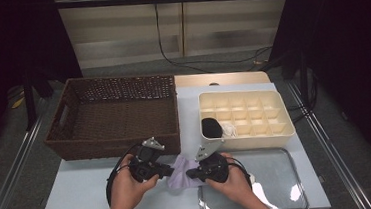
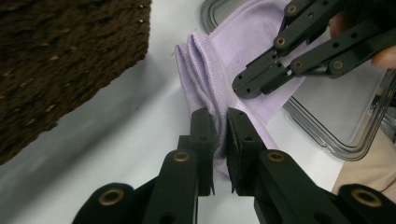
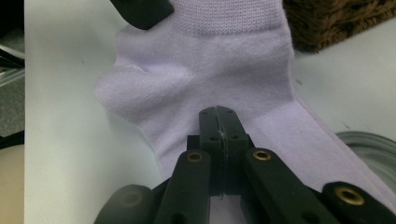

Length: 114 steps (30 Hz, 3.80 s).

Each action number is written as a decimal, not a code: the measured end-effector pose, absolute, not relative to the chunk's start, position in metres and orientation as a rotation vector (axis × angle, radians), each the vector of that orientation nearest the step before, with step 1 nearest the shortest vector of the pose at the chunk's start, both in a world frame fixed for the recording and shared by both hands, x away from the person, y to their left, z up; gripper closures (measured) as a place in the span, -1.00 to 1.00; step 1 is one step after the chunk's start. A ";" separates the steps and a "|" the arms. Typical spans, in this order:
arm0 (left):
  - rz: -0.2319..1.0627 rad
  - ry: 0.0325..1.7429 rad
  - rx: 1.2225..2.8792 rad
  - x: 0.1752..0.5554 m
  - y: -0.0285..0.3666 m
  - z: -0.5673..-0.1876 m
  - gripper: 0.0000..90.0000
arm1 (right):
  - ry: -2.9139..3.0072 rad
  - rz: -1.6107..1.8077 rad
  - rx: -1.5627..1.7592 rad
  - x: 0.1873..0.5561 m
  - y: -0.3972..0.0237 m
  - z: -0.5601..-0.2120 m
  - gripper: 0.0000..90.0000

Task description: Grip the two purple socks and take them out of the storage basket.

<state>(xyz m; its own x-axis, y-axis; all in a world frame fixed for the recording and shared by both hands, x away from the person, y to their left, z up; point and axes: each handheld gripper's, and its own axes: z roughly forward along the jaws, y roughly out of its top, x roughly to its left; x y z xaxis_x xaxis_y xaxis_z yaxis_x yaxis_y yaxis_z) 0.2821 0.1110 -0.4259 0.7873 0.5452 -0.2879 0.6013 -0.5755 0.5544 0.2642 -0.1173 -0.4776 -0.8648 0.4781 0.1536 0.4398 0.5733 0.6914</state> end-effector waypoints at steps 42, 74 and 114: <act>-0.128 0.886 2.339 0.284 0.113 -0.414 0.83 | 2.591 1.161 0.958 0.263 -0.194 -0.464 0.98; -0.128 0.886 2.345 0.282 0.116 -0.408 0.83 | 2.633 1.156 0.889 0.264 -0.162 -0.470 0.96; -0.180 0.787 2.434 0.275 0.053 -0.435 0.81 | 2.620 1.149 0.916 0.255 -0.180 -0.473 0.94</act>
<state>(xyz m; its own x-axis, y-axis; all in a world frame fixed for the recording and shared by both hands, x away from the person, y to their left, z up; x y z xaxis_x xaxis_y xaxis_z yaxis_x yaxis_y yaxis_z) 0.2750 0.0530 -0.4351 0.8178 0.4970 -0.2901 0.5737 -0.6649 0.4783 0.2550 -0.1804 -0.4726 -0.8053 0.5821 0.1123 0.4770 0.5236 0.7059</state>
